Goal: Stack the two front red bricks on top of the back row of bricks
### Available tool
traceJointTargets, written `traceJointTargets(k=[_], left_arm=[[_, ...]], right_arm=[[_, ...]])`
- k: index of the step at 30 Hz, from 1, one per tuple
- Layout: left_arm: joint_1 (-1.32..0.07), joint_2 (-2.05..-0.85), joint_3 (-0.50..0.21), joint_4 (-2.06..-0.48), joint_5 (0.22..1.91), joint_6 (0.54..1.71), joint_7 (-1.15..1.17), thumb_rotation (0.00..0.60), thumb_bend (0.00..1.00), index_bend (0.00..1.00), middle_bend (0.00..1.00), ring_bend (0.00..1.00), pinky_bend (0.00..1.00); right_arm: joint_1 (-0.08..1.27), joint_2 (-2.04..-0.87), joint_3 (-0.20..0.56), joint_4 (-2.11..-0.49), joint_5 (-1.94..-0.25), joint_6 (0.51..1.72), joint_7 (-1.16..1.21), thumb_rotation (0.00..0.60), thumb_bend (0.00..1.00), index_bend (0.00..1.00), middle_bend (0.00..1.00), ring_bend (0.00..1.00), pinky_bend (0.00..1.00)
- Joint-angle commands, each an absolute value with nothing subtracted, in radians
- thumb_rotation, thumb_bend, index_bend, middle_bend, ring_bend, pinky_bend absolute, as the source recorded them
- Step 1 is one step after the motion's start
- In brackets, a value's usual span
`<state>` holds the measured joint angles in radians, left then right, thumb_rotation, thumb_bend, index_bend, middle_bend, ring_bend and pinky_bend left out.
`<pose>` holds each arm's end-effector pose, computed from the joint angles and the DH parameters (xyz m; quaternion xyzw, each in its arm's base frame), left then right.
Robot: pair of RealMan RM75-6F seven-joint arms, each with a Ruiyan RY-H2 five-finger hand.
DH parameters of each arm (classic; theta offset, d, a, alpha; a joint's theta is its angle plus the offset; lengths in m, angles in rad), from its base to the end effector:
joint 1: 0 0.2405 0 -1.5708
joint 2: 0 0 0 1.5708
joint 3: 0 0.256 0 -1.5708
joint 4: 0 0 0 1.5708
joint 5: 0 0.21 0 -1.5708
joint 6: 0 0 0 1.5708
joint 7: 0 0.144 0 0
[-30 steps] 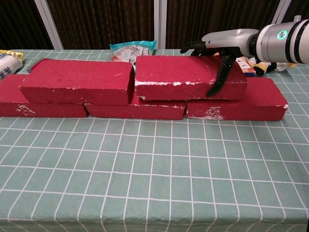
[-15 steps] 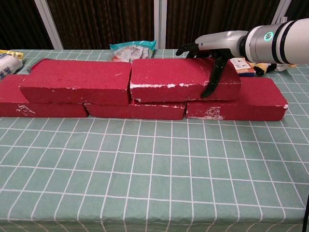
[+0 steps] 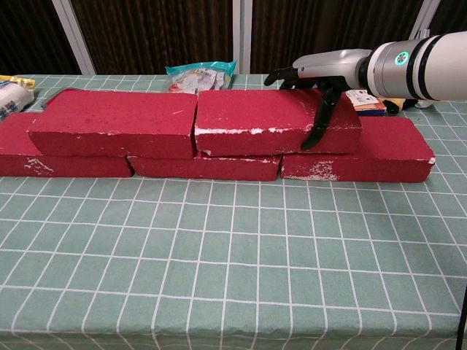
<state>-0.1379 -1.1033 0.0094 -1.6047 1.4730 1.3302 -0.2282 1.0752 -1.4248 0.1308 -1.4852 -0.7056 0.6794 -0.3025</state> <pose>-0.3221 0.1829 0.1387 -0.5847 -0.5003 -0.3869 0.5080 -0.0994 -0.3927 -0.0096 0.7745 -0.4411 0.2882 0.3502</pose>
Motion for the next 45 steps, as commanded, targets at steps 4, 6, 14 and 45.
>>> traceJointTargets(k=[4,6,14,45], left_arm=[[-0.138,-1.104,0.010,-1.604,1.473,1.328,-0.228,0.600,0.05,0.00,0.00,0.00,0.00],[-0.138,-1.104,0.010,-1.604,1.473,1.327,-0.228,0.600,0.05,0.00,0.00,0.00,0.00],[-0.137,-1.104,0.011,-1.601,1.473,1.328,-0.230,0.600,0.05,0.00,0.00,0.00,0.00],[-0.137,-1.103,0.015,-1.595,1.481,1.323,-0.251,0.600,0.05,0.00,0.00,0.00,0.00]], right_arm=[[1.079,-1.427,0.132,-1.482,-0.706,0.678,-0.300,0.600,0.00,0.00,0.27,0.19,0.09],[1.081,-1.429,0.131,-1.480,-0.703,0.676,-0.299,0.600,0.00,0.00,0.27,0.19,0.08],[1.088,-1.433,0.124,-1.476,-0.691,0.676,-0.306,0.600,0.00,0.00,0.26,0.19,0.08],[1.126,-1.421,0.096,-1.514,-0.596,0.678,-0.331,0.600,0.00,0.00,0.00,0.00,0.00]])
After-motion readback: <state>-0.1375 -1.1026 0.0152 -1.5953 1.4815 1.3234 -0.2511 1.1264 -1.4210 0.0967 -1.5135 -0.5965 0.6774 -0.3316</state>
